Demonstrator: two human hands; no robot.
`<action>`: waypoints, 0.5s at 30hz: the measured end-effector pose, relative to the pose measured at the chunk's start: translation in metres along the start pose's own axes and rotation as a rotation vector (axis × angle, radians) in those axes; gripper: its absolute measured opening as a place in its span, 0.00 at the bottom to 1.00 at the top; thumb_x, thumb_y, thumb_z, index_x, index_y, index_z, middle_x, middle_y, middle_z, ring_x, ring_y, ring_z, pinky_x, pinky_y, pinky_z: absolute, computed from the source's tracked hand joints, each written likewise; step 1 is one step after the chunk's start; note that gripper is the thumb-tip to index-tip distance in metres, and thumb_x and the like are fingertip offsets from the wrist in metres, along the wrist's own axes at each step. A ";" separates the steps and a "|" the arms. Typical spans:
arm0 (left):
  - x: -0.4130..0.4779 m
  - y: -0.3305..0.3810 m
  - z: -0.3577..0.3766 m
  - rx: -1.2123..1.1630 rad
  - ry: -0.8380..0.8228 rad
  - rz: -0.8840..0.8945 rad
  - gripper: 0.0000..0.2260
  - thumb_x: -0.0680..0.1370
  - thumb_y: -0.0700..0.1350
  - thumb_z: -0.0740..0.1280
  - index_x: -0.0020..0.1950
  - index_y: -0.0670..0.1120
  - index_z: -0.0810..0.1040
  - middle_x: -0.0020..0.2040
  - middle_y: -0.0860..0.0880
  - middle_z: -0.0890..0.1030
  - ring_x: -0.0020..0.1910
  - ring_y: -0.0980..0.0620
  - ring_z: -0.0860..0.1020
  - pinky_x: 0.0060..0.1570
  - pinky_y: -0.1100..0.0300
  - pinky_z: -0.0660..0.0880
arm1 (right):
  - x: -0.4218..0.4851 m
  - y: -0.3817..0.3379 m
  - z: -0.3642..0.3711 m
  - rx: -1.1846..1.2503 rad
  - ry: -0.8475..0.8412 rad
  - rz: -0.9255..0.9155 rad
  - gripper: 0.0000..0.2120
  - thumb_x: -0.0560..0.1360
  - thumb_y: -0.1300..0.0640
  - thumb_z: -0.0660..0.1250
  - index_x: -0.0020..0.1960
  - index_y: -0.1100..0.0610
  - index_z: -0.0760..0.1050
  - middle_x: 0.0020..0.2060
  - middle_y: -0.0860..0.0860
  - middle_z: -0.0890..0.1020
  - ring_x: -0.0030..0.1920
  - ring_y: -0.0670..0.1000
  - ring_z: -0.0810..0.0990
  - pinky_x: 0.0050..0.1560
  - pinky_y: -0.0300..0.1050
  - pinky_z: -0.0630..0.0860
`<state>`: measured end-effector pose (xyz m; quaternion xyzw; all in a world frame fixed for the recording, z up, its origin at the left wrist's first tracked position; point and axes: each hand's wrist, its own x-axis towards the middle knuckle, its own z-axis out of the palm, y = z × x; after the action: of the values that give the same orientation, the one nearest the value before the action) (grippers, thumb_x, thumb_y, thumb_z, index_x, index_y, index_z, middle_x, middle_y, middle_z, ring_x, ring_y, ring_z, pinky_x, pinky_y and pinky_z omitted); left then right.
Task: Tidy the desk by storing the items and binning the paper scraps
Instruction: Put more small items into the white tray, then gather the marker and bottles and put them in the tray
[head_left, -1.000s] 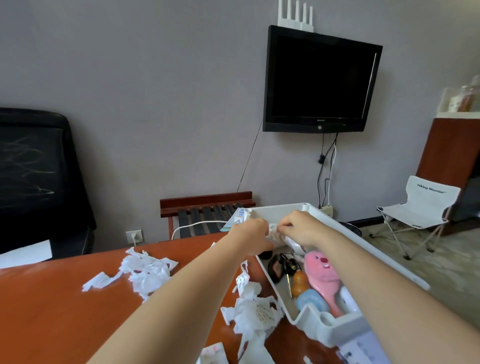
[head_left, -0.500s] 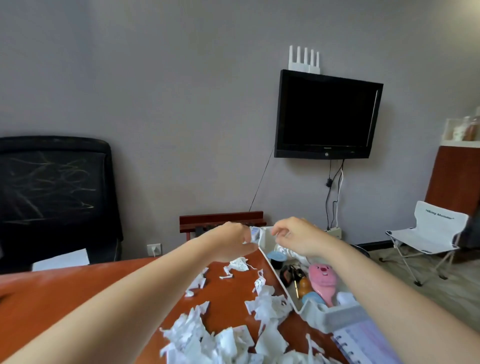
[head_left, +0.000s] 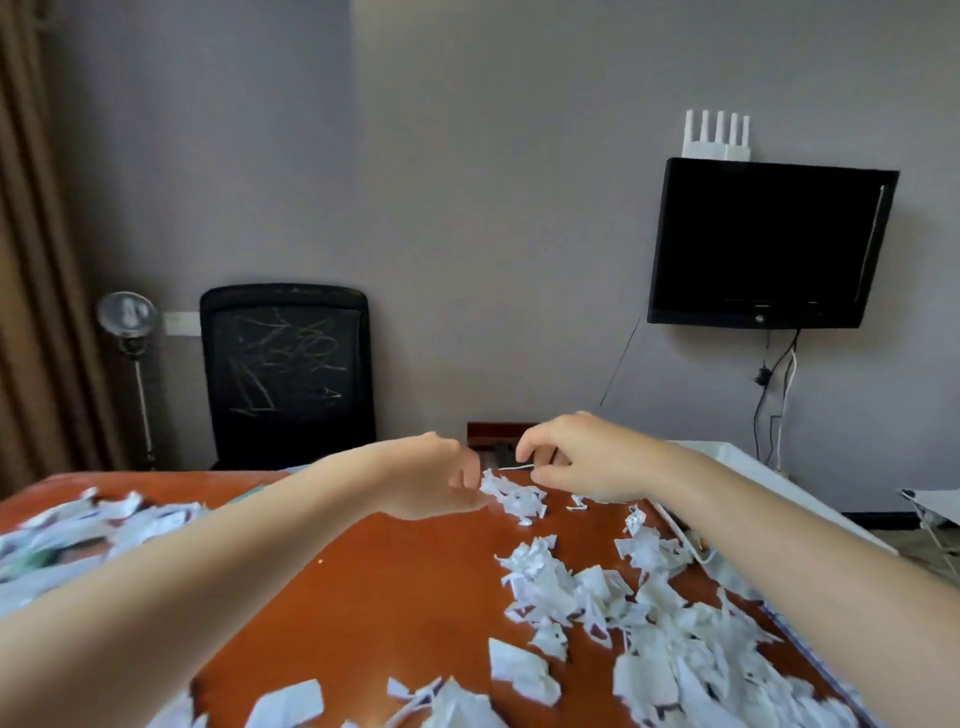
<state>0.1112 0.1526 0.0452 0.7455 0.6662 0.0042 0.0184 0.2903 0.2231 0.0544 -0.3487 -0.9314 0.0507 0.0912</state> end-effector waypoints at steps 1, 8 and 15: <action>-0.013 -0.006 0.000 0.010 -0.005 -0.018 0.16 0.79 0.57 0.58 0.62 0.50 0.74 0.57 0.52 0.79 0.54 0.52 0.78 0.56 0.55 0.76 | 0.000 -0.011 0.001 -0.018 -0.008 -0.020 0.13 0.79 0.55 0.61 0.63 0.50 0.73 0.54 0.48 0.80 0.49 0.46 0.78 0.46 0.37 0.73; -0.106 -0.061 0.027 0.015 0.032 -0.156 0.15 0.79 0.55 0.59 0.63 0.51 0.74 0.57 0.54 0.79 0.53 0.55 0.78 0.53 0.59 0.78 | 0.013 -0.092 0.028 -0.045 -0.061 -0.158 0.13 0.79 0.53 0.61 0.63 0.50 0.73 0.53 0.46 0.79 0.50 0.46 0.76 0.52 0.42 0.75; -0.182 -0.131 0.077 -0.060 0.010 -0.327 0.13 0.80 0.55 0.58 0.61 0.53 0.74 0.60 0.53 0.77 0.55 0.55 0.76 0.55 0.58 0.76 | 0.039 -0.156 0.088 0.014 -0.104 -0.252 0.13 0.79 0.53 0.61 0.63 0.48 0.72 0.56 0.47 0.78 0.52 0.45 0.77 0.48 0.36 0.75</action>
<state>-0.0370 -0.0152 -0.0331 0.6262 0.7784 0.0249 0.0379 0.1434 0.1291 -0.0022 -0.2251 -0.9709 0.0635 0.0509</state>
